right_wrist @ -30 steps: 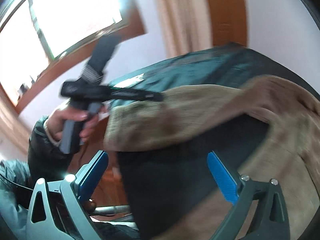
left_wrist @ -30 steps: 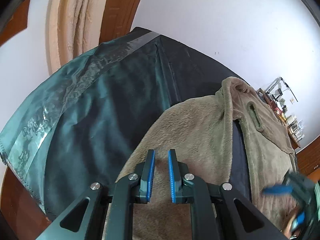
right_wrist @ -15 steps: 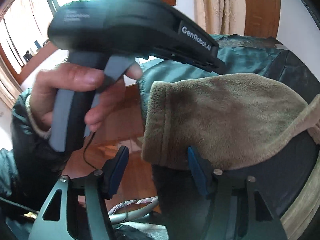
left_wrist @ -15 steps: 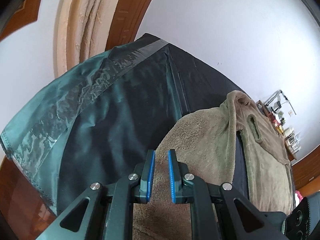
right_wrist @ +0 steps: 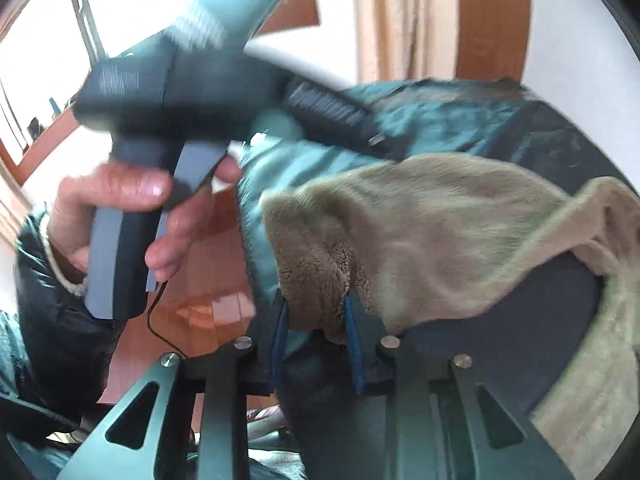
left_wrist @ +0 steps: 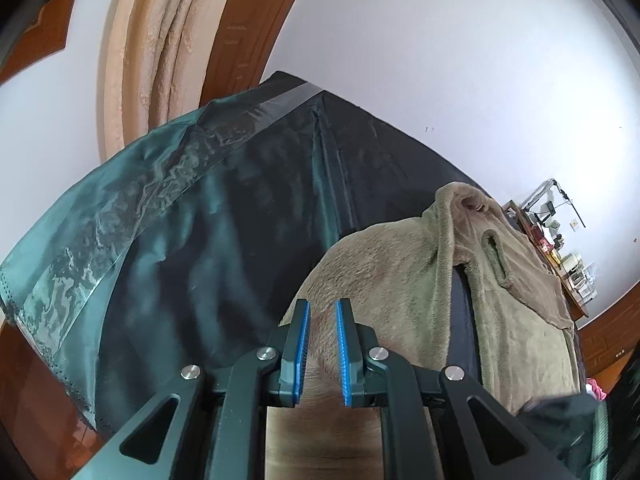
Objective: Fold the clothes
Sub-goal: 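Lift the grasped blanket edge upward with the right gripper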
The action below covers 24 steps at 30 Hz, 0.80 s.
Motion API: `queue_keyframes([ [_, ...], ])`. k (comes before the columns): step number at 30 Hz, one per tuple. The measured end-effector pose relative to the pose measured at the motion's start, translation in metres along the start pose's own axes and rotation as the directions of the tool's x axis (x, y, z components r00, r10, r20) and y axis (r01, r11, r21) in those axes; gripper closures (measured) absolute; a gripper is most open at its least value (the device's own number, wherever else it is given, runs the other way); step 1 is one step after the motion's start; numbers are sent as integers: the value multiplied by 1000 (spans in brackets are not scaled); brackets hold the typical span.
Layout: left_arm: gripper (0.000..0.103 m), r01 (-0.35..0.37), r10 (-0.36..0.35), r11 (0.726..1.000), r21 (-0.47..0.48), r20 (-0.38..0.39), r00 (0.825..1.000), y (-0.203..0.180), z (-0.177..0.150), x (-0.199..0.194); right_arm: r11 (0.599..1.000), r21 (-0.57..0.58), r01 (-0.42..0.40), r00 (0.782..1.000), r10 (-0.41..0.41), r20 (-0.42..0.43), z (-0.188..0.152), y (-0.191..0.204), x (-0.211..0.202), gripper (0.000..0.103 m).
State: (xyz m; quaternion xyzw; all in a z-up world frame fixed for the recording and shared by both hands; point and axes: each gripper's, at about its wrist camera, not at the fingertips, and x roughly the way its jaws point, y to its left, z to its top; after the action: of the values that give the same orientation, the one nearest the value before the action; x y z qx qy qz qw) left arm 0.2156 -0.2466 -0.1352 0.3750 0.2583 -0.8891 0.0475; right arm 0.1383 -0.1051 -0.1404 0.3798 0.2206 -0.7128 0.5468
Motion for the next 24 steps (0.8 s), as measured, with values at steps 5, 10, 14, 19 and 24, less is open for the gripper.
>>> queue_keyframes([
  [5, 89, 47, -47, 999, 10, 10, 999, -17, 8, 5, 991, 59, 121, 985, -127, 117, -3, -40, -64, 76],
  [10, 89, 106, -103, 991, 76, -33, 994, -53, 9, 23, 929, 194, 315, 926, -346, 150, -37, -99, -132, 84],
  [14, 89, 146, -133, 979, 145, -92, 987, -86, 4, 44, 867, 352, 353, 910, -406, 87, -73, -142, -156, 83],
  [19, 89, 135, -115, 976, 169, -123, 986, -103, -2, 53, 889, 426, 166, 961, -243, 131, -87, -144, -141, 32],
  [24, 89, 112, -96, 982, 149, -111, 989, -97, -6, 46, 956, 292, 32, 990, -70, 120, -68, -98, -102, 19],
])
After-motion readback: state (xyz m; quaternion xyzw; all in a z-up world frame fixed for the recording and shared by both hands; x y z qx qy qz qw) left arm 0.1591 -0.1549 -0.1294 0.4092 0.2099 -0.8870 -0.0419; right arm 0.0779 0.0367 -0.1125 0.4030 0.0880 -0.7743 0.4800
